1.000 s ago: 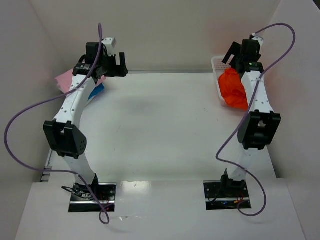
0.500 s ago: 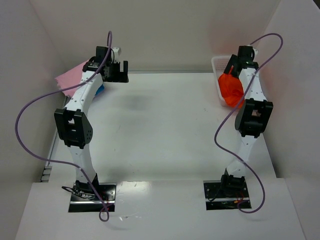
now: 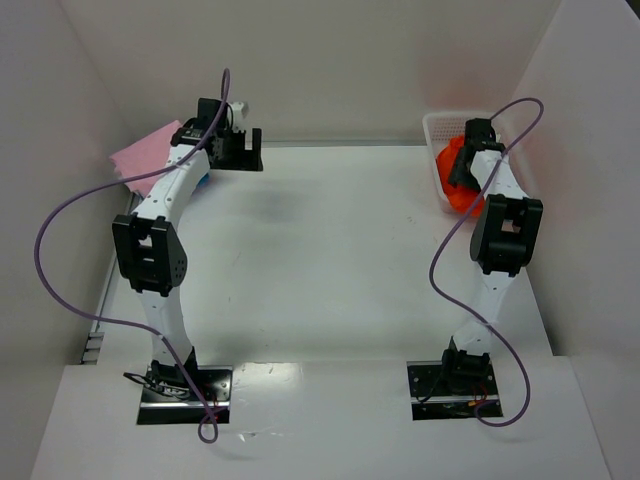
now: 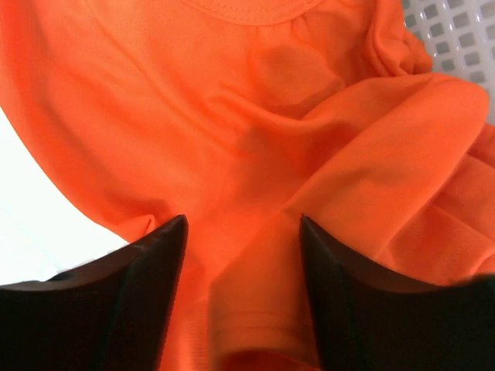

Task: Fold and stack the t-shirts
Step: Grab crumpled tshirt from bin with the right arm, then move the tshirt to the center of the board

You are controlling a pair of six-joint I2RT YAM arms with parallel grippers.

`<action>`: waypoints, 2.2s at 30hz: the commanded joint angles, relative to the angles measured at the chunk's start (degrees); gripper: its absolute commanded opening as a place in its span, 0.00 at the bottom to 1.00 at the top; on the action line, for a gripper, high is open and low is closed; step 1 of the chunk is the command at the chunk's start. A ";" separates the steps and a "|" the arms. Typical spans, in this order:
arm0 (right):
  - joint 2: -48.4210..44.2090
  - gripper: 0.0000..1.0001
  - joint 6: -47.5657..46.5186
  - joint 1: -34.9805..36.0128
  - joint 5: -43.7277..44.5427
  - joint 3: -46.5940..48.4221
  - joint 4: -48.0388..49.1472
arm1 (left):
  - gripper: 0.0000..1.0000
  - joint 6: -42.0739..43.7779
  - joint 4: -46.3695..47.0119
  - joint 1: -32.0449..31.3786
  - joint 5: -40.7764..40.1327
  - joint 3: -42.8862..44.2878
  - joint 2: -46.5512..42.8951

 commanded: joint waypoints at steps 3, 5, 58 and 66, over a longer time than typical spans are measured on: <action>-4.28 0.30 -0.70 -0.37 3.62 -0.22 0.64 | 0.99 -0.63 1.43 -0.16 1.47 -1.38 -0.96; -4.80 0.12 0.00 -0.37 5.02 0.92 0.64 | 0.99 -0.63 1.43 -0.16 1.47 -1.38 -0.96; -53.84 0.07 10.12 15.54 -48.07 9.19 7.50 | 0.83 4.99 15.34 -30.22 51.74 57.69 35.08; -53.85 0.08 6.95 15.54 -37.79 9.71 3.64 | 0.00 15.44 -3.30 -29.08 42.44 56.37 28.74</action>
